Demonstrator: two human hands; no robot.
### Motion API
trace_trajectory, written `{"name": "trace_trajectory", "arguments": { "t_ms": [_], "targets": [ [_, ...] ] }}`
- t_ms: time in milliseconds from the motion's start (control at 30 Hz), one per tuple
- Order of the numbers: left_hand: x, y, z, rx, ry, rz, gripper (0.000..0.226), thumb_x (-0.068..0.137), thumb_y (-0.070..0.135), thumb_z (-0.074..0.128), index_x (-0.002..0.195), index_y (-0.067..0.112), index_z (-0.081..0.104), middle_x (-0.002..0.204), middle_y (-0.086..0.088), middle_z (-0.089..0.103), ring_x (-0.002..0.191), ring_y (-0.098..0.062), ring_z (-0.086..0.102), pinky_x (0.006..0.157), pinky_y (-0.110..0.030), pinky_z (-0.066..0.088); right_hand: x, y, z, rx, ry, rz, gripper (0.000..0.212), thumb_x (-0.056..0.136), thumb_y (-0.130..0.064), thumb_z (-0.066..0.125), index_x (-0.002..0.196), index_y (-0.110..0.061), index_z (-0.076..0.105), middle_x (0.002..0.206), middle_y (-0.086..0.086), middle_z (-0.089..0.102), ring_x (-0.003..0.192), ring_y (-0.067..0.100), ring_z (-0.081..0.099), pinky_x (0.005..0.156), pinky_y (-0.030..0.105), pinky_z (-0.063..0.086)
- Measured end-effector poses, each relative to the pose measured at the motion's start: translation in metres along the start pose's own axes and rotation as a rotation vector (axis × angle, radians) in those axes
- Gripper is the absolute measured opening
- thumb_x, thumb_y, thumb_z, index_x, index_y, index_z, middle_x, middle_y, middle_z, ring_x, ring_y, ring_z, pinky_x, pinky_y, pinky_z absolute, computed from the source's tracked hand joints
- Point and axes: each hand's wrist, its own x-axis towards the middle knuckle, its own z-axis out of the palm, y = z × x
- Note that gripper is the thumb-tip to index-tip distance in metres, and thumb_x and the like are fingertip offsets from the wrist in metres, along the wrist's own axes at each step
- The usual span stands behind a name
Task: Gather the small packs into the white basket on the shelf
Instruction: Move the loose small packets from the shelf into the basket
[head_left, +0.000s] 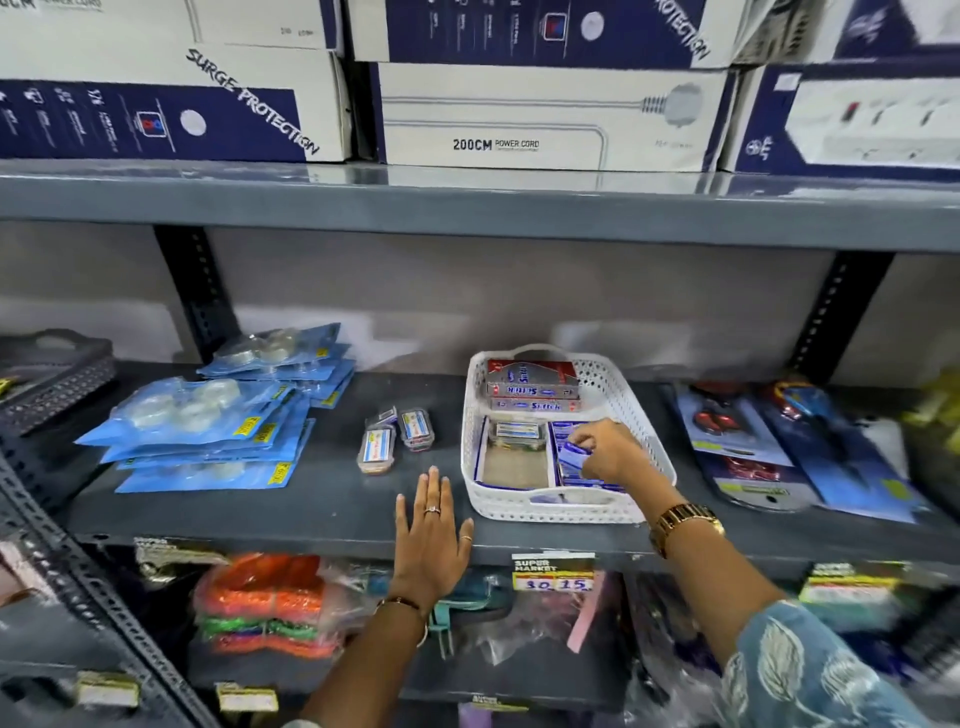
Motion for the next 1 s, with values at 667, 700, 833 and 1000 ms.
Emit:
{"name": "trace_trajectory", "arguments": {
  "t_ms": [667,700,833,1000],
  "targets": [
    [-0.008,-0.002,-0.003,-0.094,0.009,-0.026,0.068,0.099,0.045,0.022,0.149,0.005,-0.001,0.160,-0.015,-0.008,0.148,-0.027,-0.008,0.120,-0.043,-0.002,-0.001,0.009,0.004,-0.111,-0.139,-0.056,0.022,0.090,-0.003,0.056,0.104,-0.005,0.073,0.113,0.011,0.071,0.109,0.026,0.062,0.098,0.032,0.047],
    [-0.008,-0.002,-0.003,-0.102,0.012,-0.025,0.069,0.099,0.046,0.023,0.149,0.005,-0.001,0.160,-0.015,-0.009,0.148,-0.028,-0.008,0.120,-0.043,-0.002,-0.002,0.008,0.004,-0.105,-0.128,-0.059,0.024,0.089,0.000,0.054,0.102,-0.006,0.074,0.112,0.010,0.072,0.108,0.025,0.063,0.098,0.031,0.047],
    [-0.007,-0.004,-0.003,-0.137,0.019,-0.020,0.072,0.098,0.047,0.026,0.149,0.004,-0.001,0.160,-0.015,-0.008,0.148,-0.028,-0.009,0.120,-0.042,-0.002,-0.002,0.008,0.005,-0.008,-0.079,-0.022,0.032,0.087,0.008,0.047,0.090,-0.004,0.076,0.103,0.014,0.073,0.098,0.025,0.065,0.085,0.028,0.049],
    [-0.005,-0.007,-0.003,-0.149,0.011,-0.021,0.073,0.097,0.050,0.026,0.149,0.005,0.000,0.160,-0.014,-0.010,0.148,-0.027,-0.010,0.119,-0.045,-0.002,-0.003,0.005,0.009,0.210,-0.037,-0.004,0.025,0.084,0.013,0.049,0.085,0.003,0.072,0.102,0.021,0.072,0.092,0.031,0.066,0.077,0.036,0.055]
  ]
}}
